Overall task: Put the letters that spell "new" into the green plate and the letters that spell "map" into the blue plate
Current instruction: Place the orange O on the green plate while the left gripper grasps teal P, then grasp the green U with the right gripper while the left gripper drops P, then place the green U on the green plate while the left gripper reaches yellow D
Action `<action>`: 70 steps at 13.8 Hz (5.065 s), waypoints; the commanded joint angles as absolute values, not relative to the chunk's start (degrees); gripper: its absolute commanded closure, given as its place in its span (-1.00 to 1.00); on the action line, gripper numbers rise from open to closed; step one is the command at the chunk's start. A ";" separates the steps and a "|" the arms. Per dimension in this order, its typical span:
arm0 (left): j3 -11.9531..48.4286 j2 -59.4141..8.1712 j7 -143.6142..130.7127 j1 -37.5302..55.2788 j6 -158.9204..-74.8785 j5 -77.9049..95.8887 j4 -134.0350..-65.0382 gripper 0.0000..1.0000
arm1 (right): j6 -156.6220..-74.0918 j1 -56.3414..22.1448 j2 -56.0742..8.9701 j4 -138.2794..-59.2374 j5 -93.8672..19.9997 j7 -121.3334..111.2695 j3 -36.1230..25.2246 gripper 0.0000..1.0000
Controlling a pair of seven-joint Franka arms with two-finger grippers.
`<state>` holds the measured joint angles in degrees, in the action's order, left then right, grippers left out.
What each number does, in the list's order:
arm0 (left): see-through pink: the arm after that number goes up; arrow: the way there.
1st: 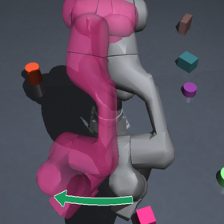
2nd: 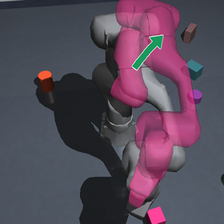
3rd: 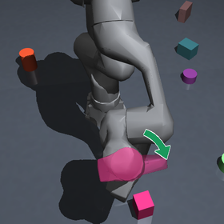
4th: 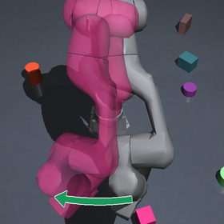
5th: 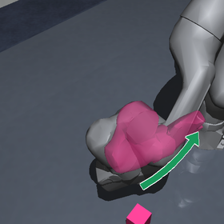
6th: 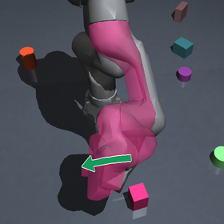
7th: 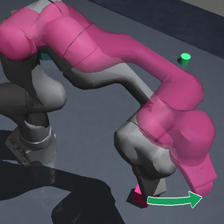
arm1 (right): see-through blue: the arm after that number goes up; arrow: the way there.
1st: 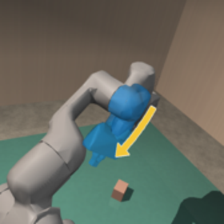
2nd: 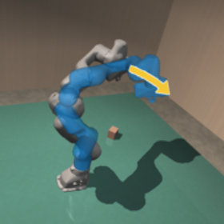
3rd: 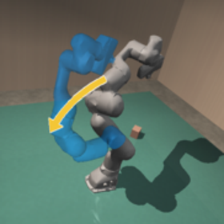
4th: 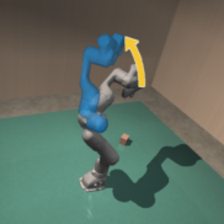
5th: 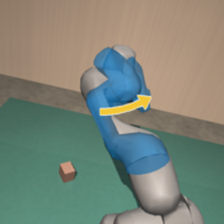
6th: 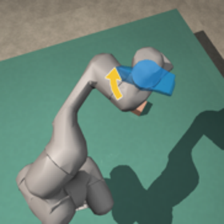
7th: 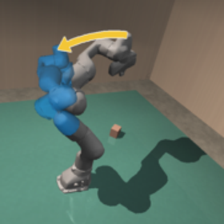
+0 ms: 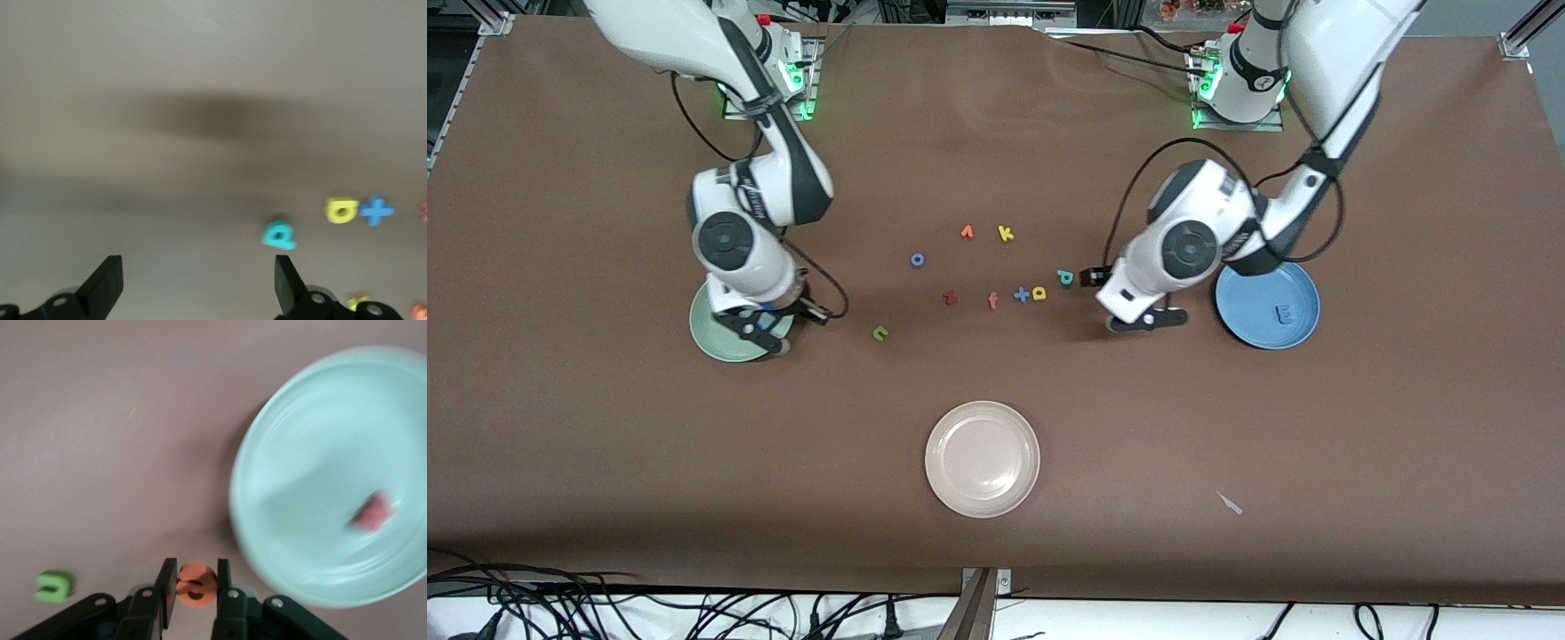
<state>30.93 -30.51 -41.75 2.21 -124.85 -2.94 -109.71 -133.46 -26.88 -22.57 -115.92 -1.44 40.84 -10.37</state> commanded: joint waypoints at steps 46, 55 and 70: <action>33.66 -35.85 -9.14 -27.42 -106.08 -23.72 -107.49 0.67 | -134.65 -32.26 -38.67 -100.46 5.19 -2.90 -3.25 -0.31; 39.80 -32.36 -12.72 -29.53 -105.74 -19.45 -107.23 -1.00 | -135.18 -32.52 -38.76 -100.37 5.19 -2.90 -3.25 0.53; 39.48 -38.93 -65.56 0.50 -135.77 -21.27 -108.02 -0.54 | -121.47 -26.28 -28.83 -102.91 4.04 -9.13 -12.99 0.80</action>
<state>43.08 -37.98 -63.05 -3.47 -132.86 -19.38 -108.68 -122.81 -26.40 -30.96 -100.05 4.48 -6.82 -10.87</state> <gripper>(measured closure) 0.119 0.740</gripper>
